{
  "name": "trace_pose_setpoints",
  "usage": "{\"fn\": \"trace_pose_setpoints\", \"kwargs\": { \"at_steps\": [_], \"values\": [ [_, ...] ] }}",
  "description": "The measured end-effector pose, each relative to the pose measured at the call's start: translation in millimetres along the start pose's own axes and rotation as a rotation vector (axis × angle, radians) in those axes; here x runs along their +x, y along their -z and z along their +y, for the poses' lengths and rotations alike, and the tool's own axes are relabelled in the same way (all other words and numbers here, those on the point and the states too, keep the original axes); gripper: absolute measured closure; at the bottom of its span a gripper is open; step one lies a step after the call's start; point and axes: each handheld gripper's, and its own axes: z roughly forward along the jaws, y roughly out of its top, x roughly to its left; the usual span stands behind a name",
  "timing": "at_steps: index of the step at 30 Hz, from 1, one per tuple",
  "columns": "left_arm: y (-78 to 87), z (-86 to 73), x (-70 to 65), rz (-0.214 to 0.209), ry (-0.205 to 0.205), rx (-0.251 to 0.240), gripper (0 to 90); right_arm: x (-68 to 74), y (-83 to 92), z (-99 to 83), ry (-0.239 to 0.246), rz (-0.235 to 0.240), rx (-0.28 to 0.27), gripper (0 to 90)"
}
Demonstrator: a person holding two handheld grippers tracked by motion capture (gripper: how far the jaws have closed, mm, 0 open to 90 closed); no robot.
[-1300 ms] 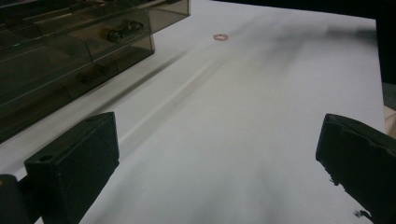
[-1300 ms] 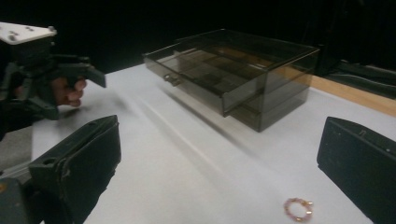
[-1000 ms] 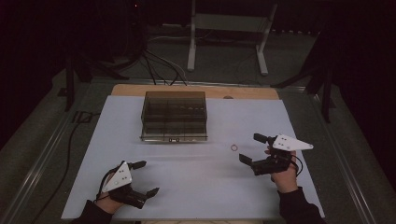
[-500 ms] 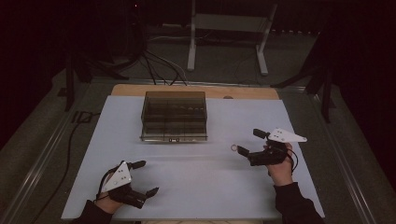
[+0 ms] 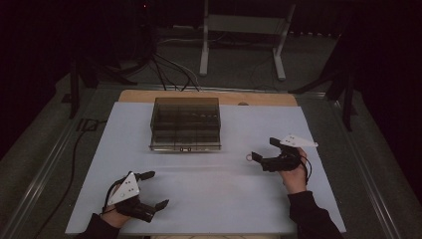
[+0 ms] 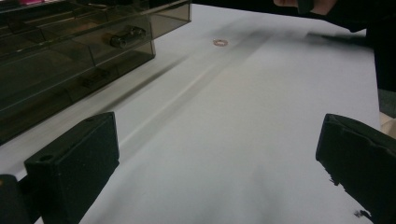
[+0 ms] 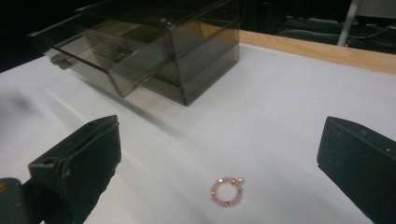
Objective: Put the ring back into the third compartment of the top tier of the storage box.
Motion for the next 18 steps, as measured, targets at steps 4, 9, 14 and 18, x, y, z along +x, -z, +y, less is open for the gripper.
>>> {"fn": "trace_pose_setpoints", "kwargs": {
  "at_steps": [4,9,14,18],
  "values": [
    [0.2,-0.2,-0.3,0.002,-0.003,0.002,0.6,-4.3,-6.1,-2.0,-0.003,-0.017,0.019,3.4],
    [0.1,-0.3,-0.3,0.003,0.000,0.003,0.6,-9.5,-13.0,-6.1,-0.006,-0.041,0.037,4.4],
    [-0.1,-0.2,-0.4,0.003,-0.002,0.001,0.6,-12.9,-16.7,-8.3,-0.017,-0.065,0.048,6.9],
    [0.0,-0.2,-0.1,0.001,0.002,0.000,0.6,-12.2,-20.3,-10.4,-0.010,-0.080,0.074,7.3]
  ]
}}
